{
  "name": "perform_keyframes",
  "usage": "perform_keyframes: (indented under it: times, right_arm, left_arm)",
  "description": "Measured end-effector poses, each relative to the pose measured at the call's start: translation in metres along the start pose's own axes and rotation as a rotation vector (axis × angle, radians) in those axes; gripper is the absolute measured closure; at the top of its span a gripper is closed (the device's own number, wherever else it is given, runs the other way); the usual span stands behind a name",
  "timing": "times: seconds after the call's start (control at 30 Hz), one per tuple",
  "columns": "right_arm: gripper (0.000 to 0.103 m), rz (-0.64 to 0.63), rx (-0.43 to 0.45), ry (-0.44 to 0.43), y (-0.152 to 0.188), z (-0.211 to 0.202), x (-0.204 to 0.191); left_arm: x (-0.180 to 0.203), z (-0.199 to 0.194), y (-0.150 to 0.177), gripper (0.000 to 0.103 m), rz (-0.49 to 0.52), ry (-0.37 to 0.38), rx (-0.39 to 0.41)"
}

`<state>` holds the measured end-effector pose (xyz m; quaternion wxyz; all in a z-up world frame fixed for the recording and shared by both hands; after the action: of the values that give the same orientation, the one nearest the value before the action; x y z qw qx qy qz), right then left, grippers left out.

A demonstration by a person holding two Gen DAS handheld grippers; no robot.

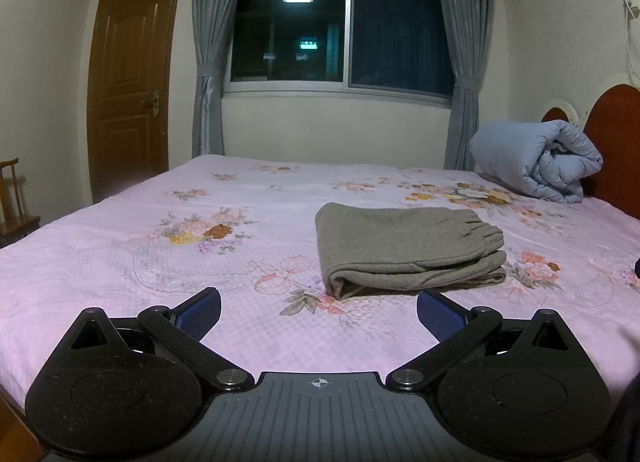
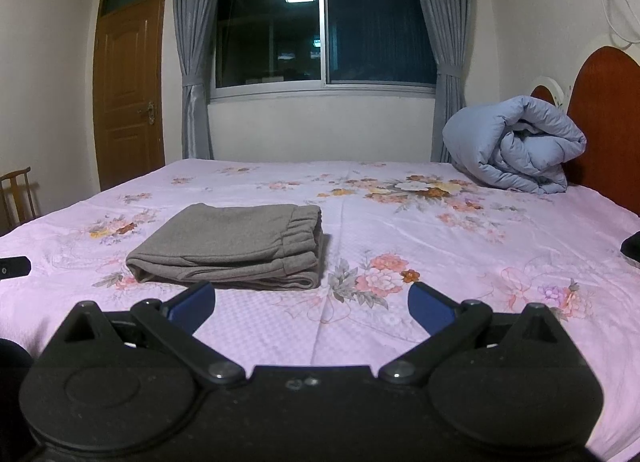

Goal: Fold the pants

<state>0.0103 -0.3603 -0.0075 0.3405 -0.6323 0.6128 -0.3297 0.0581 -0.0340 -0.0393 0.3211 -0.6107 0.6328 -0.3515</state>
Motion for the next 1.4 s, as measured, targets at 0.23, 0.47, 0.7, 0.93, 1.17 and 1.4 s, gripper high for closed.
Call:
perform_keyframes:
  times: [0.23,0.47,0.7,0.93,1.17,1.4]
  right_arm:
    - [0.006,0.0,-0.002,0.0,0.0004,-0.0004,0.0]
    - [0.006,0.0,-0.003,0.0,0.0006,-0.0003,-0.0002]
    - [0.006,0.001,-0.002,0.0,0.0005,-0.0005,-0.0002]
    - [0.006,0.001,-0.004,0.0,0.0011,-0.0005,-0.0009]
    - [0.006,0.0,-0.005,-0.001,0.0012,-0.0009,-0.0008]
    - [0.006,0.001,-0.004,-0.001,0.0009,-0.001,-0.0008]
  left_arm:
    - [0.0006,0.0003,0.0,0.0,0.001,-0.001,-0.001]
    - [0.0011,0.0005,-0.0005,0.0,0.0,0.001,0.001]
    - [0.0018,0.002,-0.0008,0.0,0.002,0.003,-0.001]
    - [0.0022,0.002,-0.0007,0.0,0.002,0.003,-0.001]
    - [0.0039,0.0022,-0.0004,0.0,0.004,-0.001,0.002]
    - [0.004,0.0028,-0.0006,0.0,0.003,0.002,0.003]
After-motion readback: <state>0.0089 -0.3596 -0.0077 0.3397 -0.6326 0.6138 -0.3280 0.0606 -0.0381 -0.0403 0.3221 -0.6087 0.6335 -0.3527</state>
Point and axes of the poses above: each gripper's, at about its wrist camera, not at the fingertips, and z roughly the way its jaws point, x to its right, y to its underside, the point moved 7 cm from there along z, roughly the way its jaws point, and after that the axes turned 15 degrees about -x, right-handed, at the moved point
